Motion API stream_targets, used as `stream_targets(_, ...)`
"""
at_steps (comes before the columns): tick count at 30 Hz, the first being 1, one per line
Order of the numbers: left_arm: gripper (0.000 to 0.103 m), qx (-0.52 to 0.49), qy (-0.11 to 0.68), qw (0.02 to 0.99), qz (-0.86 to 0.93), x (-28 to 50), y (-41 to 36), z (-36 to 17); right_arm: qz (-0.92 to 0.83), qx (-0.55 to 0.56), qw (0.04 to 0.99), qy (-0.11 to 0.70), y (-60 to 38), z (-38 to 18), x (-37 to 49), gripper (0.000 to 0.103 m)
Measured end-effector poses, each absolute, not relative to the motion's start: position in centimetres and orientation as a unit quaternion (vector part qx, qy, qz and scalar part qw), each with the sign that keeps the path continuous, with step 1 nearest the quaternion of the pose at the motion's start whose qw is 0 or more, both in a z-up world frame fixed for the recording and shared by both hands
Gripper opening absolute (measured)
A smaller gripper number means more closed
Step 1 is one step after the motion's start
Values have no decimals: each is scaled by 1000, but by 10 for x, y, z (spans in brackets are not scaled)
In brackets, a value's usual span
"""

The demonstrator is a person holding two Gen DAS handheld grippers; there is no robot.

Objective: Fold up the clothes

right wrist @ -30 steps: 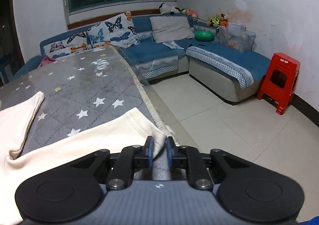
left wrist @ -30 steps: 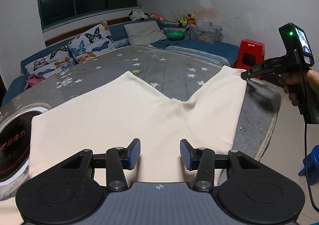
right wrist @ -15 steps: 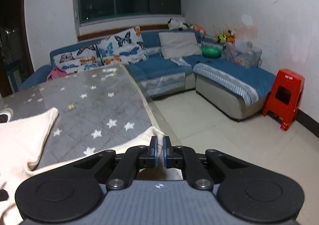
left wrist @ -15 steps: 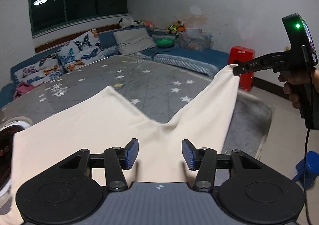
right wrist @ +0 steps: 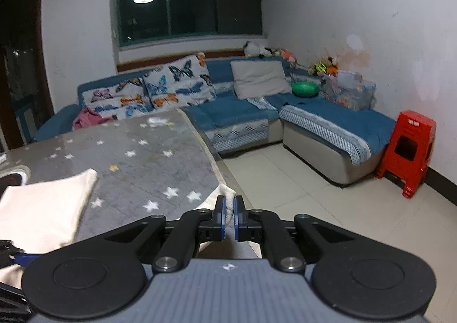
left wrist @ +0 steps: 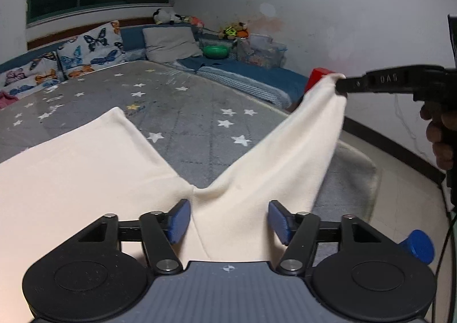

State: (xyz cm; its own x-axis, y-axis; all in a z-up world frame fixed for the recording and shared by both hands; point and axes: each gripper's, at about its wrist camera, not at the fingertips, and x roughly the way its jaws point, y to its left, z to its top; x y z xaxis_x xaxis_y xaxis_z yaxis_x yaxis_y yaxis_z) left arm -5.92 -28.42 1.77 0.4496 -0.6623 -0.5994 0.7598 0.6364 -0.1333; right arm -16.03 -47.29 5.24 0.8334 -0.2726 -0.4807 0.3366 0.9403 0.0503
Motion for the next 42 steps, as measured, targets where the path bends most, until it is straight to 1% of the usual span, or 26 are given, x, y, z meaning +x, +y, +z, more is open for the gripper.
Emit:
stream_targets(4,65,59,304,847,-431,-70,-264,29,-138,43,966,216,-455,76,-167,5)
stream_targets(6,70,52,294,853,-428,-77,-247,35,-121,30,971,204,-442,89,-168,5)
stream_targets(12,75,32,284,875,-390,-91,-184,41,-45,-19,984,170,-388,129,-163,5)
stream_targets(20,76,-11,295,902,-315,-102,-112,36,108,-85,976,169,-285,149,-129,5)
stream_targets(22,76,-21,295,908,-298,-106,-99,35,143,-97,969,179,-258,143,-117,5)
stream_targets(31,76,-47,302,918,-254,-112,-72,29,197,-113,948,222,-228,119,-113,6)
stream_targets(35,76,-45,306,918,-247,-113,-72,27,221,-119,938,241,-215,108,-112,16)
stream_targets(39,75,-37,301,922,-241,-113,-70,28,244,-125,926,260,-202,98,-111,17)
stream_targets(42,74,-30,296,925,-234,-111,-71,29,212,-132,928,276,-225,93,-114,17)
